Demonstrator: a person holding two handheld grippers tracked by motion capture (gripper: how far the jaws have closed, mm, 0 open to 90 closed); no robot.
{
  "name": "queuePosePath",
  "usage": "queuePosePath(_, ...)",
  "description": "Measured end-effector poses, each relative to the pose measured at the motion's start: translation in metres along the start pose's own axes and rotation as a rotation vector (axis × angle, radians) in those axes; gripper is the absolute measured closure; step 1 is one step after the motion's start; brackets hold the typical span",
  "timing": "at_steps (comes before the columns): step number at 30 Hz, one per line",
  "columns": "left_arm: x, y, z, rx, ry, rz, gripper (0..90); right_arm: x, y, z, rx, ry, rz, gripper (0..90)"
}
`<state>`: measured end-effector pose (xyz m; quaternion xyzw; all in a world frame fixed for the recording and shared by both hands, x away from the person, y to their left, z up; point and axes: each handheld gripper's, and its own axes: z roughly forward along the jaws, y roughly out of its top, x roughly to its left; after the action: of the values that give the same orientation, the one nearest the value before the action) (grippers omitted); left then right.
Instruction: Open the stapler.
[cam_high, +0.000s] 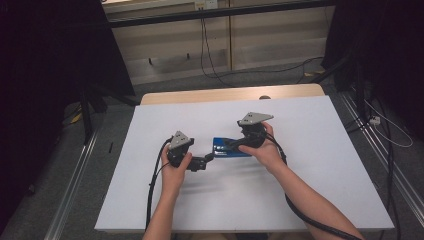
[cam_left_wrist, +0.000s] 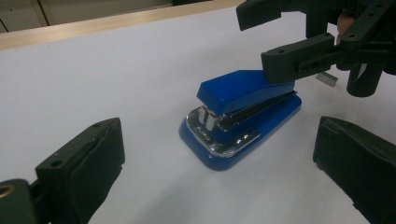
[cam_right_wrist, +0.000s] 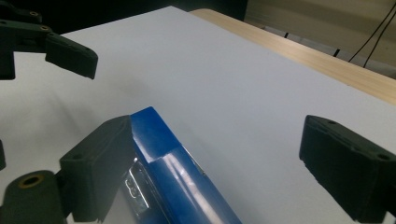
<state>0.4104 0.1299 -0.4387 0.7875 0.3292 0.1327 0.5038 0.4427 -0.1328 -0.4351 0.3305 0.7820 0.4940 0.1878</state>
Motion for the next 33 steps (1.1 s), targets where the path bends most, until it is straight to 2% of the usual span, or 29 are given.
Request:
queuePosePath(5,0.001,0.000,0.001,-0.001,-0.004,-0.005,2.3,0.004,0.001,0.006,0.007,0.042,-0.002,15.3)
queuePosePath(18,0.003,-0.001,-0.001,0.018,0.002,-0.009,2.3,0.016,0.005,0.023,0.028,0.111,-0.025,28.8)
queuePosePath(23,0.003,-0.002,-0.001,0.023,0.008,-0.009,2.4,0.017,0.004,0.027,0.037,0.127,-0.034,33.8)
queuePosePath(28,0.004,-0.002,0.000,0.028,0.007,-0.011,2.4,0.018,0.004,0.030,0.046,0.135,-0.045,34.7)
queuePosePath(33,0.004,-0.002,0.000,0.030,0.007,-0.007,2.5,0.019,0.003,0.034,0.071,0.150,-0.056,41.9)
